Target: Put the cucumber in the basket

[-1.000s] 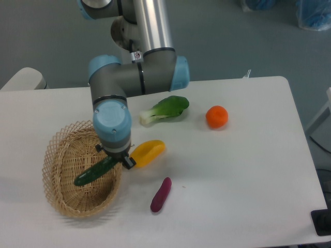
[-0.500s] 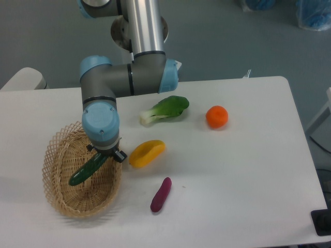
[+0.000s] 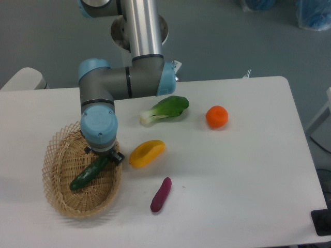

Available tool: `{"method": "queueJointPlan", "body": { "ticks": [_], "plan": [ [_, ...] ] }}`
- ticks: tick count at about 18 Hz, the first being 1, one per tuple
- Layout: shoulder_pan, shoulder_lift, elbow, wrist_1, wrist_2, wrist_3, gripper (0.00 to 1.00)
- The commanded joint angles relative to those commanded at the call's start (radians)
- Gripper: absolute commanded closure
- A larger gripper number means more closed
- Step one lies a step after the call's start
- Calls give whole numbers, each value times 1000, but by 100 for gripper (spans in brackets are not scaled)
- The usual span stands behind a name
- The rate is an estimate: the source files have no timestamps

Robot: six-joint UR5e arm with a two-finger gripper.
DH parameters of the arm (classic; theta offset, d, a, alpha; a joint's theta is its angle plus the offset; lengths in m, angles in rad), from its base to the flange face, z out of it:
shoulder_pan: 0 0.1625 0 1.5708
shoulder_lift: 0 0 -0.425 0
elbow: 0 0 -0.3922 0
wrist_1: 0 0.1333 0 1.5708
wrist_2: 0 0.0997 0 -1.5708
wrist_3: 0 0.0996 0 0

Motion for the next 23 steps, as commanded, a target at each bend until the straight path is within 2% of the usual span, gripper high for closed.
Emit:
{"method": "queueJointPlan", "body": {
  "ticks": [7,12,17,23],
  "plan": [
    [49,-21,71,3,-2,18,0],
    [138,-41,109,2,3,152,0],
    [210,-84,193,0,9,257,0],
    [229,-147,276,-2,130,382,0]
  ]
}}
